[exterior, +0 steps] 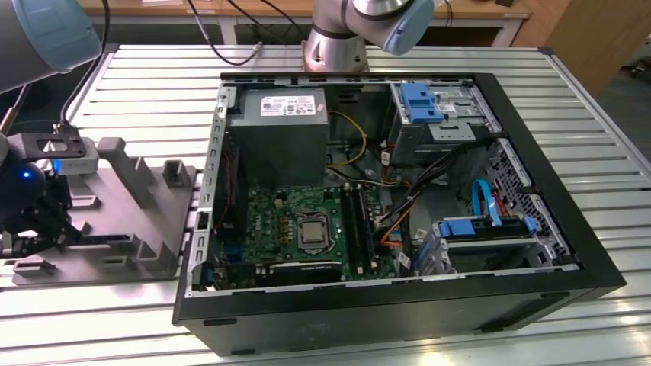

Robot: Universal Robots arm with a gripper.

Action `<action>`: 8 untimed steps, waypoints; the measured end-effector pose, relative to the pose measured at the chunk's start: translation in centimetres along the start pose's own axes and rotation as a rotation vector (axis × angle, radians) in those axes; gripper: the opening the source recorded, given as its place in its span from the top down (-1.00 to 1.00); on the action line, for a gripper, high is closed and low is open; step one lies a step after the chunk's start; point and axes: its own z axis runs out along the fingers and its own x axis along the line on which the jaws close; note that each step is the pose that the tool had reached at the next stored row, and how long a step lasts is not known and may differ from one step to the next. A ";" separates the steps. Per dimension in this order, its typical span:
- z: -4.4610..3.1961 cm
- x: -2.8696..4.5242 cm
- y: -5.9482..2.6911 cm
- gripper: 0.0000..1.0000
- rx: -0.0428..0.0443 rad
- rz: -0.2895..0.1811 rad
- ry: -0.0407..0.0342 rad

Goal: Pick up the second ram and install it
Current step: 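Pick up the second ram and move it above second insertion slot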

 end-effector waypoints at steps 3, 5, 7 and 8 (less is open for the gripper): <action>-0.18 -0.01 0.01 0.76 -0.0007 0.000 0.0003; -0.42 -0.02 0.00 0.76 -0.0001 0.000 -0.0002; -0.65 -0.03 0.01 0.76 -0.0001 0.000 -0.0002; -0.74 -0.04 0.01 0.76 -0.0001 0.000 -0.0003</action>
